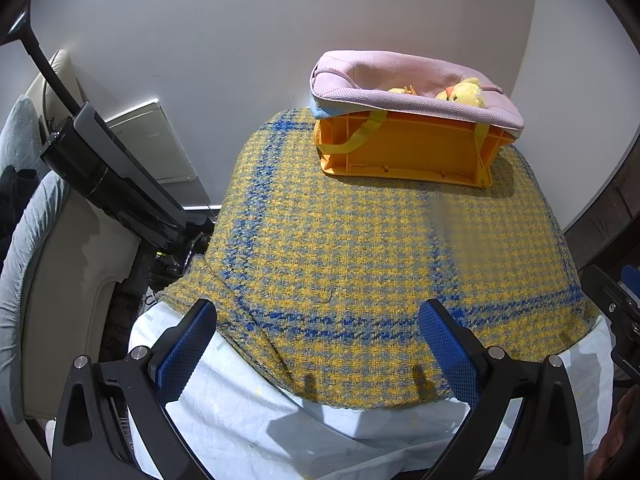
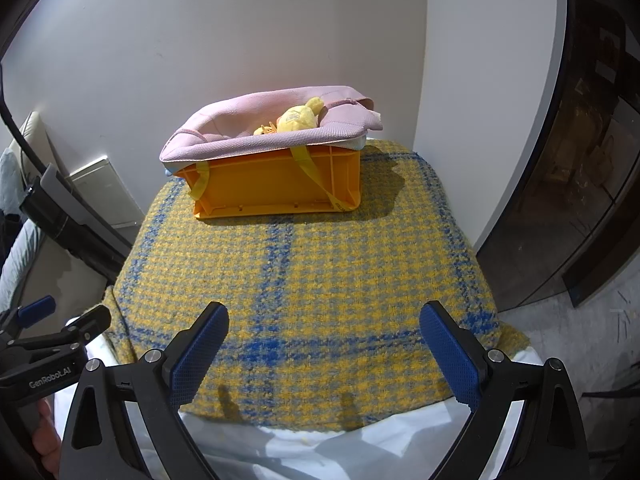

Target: Organize objects

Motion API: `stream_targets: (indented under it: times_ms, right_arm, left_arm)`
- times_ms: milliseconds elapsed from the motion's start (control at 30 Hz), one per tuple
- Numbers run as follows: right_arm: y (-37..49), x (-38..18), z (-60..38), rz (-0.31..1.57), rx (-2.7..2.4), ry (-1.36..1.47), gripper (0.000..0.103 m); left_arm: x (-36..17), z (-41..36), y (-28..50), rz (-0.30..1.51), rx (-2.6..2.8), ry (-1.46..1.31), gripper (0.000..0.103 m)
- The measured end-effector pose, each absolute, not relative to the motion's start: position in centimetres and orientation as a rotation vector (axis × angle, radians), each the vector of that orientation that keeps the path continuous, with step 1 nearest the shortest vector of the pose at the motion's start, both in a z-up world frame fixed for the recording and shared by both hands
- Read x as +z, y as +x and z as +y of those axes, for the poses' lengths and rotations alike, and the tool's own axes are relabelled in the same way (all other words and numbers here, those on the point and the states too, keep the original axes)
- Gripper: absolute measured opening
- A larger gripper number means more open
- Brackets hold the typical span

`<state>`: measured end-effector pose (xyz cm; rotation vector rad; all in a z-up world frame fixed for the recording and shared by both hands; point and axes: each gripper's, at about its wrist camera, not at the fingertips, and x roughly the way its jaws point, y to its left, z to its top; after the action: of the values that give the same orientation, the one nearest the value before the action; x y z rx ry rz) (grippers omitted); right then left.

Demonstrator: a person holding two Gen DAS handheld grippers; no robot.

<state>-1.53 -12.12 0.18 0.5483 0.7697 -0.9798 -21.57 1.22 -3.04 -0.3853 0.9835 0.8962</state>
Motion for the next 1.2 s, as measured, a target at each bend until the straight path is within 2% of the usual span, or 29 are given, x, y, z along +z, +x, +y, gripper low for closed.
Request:
stream_targets:
  times_ms: [1200]
  right_arm:
    - [-1.88,0.17,-11.80,0.762,-0.979,0.566,0.097]
  left_arm:
    - [-2.75,1.06,-21.65,0.983,0.844,-0.347,0.103]
